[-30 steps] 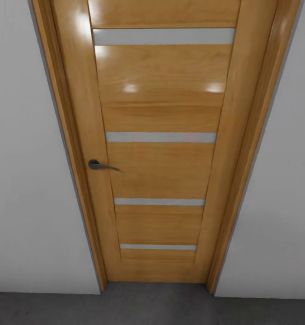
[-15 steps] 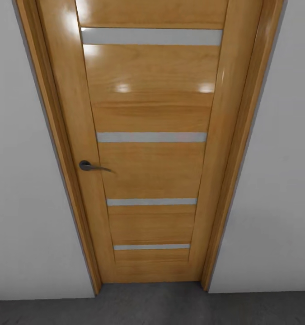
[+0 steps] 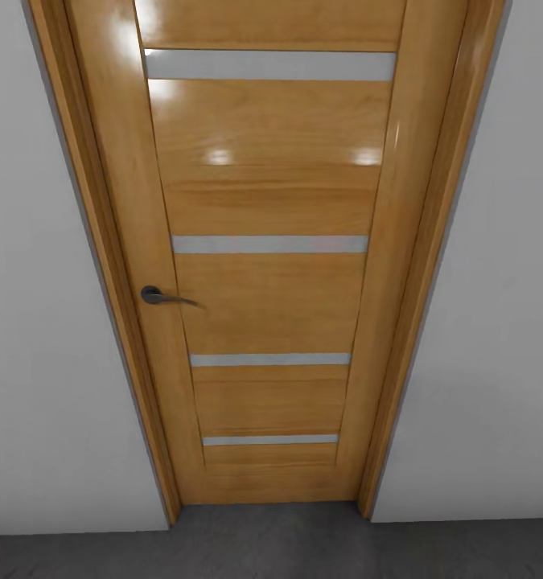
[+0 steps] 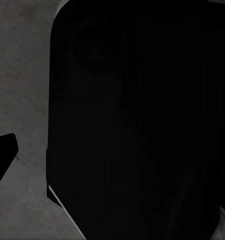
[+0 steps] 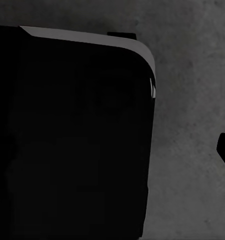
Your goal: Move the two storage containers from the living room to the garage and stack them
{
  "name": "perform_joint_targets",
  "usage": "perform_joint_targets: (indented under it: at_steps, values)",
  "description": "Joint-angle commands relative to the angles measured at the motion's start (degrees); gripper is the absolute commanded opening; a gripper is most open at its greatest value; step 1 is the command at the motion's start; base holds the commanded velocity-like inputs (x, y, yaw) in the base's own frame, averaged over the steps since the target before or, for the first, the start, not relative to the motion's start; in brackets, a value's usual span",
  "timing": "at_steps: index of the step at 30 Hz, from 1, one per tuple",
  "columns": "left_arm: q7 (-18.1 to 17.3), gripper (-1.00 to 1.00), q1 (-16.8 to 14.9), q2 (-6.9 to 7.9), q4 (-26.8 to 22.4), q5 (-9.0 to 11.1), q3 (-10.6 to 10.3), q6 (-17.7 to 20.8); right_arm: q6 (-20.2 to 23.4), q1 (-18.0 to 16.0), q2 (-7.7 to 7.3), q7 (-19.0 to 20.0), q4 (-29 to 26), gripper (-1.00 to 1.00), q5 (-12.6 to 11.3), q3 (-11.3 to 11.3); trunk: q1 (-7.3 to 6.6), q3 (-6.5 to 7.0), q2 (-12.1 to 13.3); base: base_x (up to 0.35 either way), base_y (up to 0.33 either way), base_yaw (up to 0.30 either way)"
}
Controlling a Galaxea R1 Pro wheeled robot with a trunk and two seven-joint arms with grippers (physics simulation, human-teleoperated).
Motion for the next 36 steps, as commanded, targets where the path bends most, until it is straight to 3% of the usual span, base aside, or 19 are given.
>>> perform_joint_targets:
  at_steps: [1,13,27,36]
  values:
    - [-0.02,1.00,-0.01,-0.01,-0.03,0.56,0.04,-0.03,-0.18,-0.03,-0.01,-0.07,0.05,1.00,0.26,0.04,0.00,-0.05,-0.03,0.000,0.000,0.000]
    - [-0.03,1.00,-0.01,-0.01,-0.03,0.56,0.04,-0.03,-0.23,-0.03,0.01,-0.07,0.05,1.00,0.26,0.09,0.00,-0.05,-0.03,0.026,0.019,0.000]
    - [-0.03,1.00,-0.01,-0.01,-0.03,0.56,0.04,-0.03,-0.24,-0.03,0.29,-0.07,0.05,1.00,0.26,0.09,0.00,-0.05,-0.03,0.143,0.125,-0.002]
    - [-0.03,1.00,-0.01,-0.01,-0.03,0.56,0.04,-0.03,-0.23,-0.03,0.43,-0.07,0.05,1.00,0.26,0.02,0.00,-0.05,-0.03,0.044,0.039,-0.179]
